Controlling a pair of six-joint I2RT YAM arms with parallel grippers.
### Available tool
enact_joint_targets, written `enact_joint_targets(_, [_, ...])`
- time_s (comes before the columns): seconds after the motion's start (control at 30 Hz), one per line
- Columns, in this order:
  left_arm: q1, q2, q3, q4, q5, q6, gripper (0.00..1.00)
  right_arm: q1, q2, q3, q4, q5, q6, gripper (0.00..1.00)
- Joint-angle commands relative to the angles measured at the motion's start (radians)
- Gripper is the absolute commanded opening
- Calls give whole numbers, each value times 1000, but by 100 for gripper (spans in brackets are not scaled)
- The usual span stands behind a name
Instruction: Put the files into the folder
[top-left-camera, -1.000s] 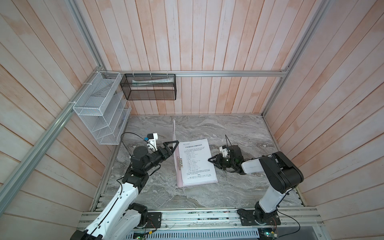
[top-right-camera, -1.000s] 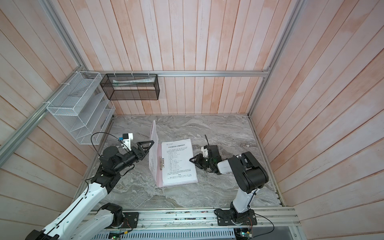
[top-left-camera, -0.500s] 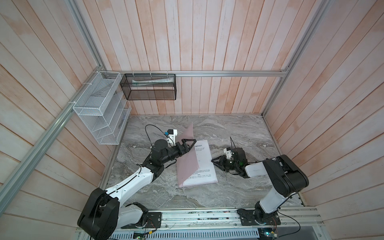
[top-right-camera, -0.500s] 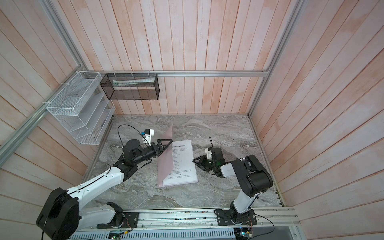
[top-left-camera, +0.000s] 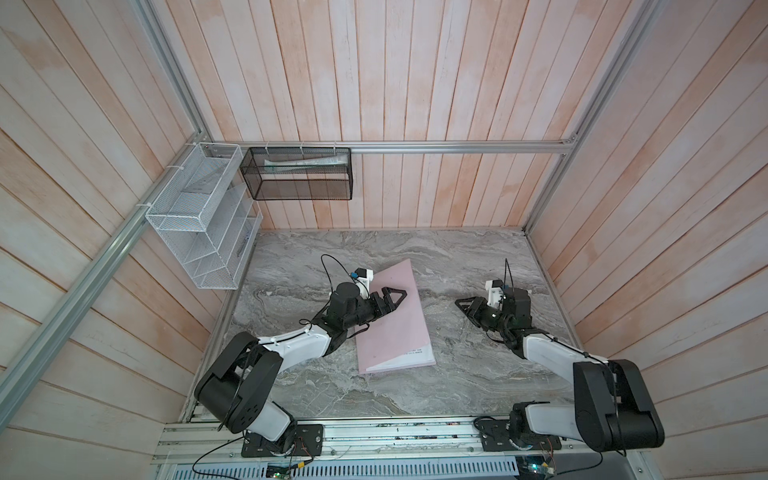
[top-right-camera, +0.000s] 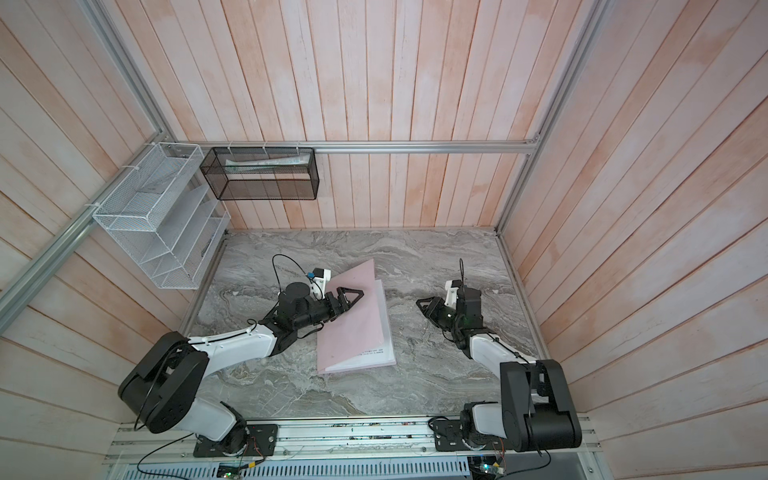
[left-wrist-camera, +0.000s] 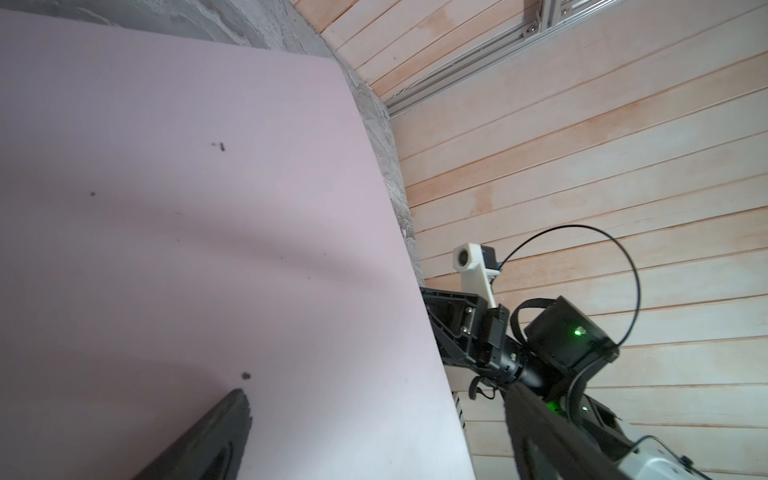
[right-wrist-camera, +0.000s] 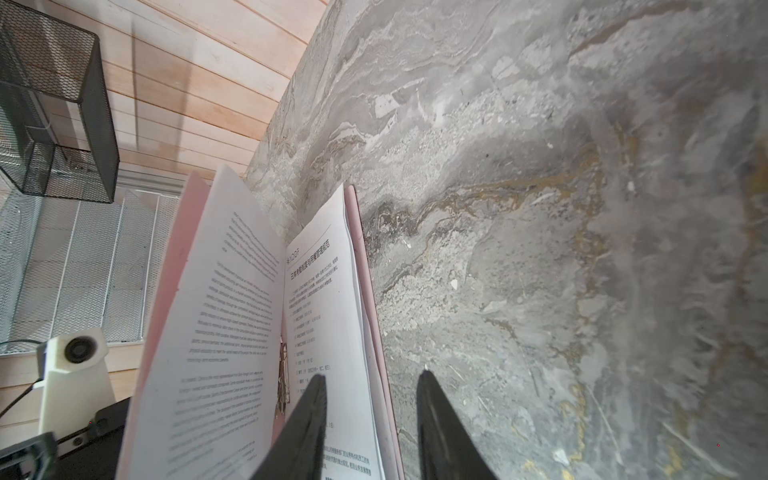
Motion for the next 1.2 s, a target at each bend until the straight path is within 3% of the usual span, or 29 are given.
enact_joint_targets(0.0, [-13, 65, 6, 60, -20, 52, 97, -2, -15, 16, -71, 12, -40, 35])
enact_joint_targets(0.37, [-19, 289, 44, 77, -19, 110, 97, 68, 0, 37, -67, 22, -30, 34])
enact_joint_targets(0.53, [-19, 283, 56, 55, -29, 152, 97, 87, 21, 61, -66, 7, -29, 34])
enact_joint_targets(0.87, [-20, 4, 150, -326, -199, 380, 99, 178, 84, 175, -81, 3, -44, 34])
enact_joint_targets(1.03, [-18, -184, 128, -504, -405, 450, 100, 262, 176, 285, -116, 14, -81, 33])
enact_joint_targets(1.17, [-13, -385, 33, -544, -615, 493, 100, 322, 219, 345, -127, 57, -101, 32])
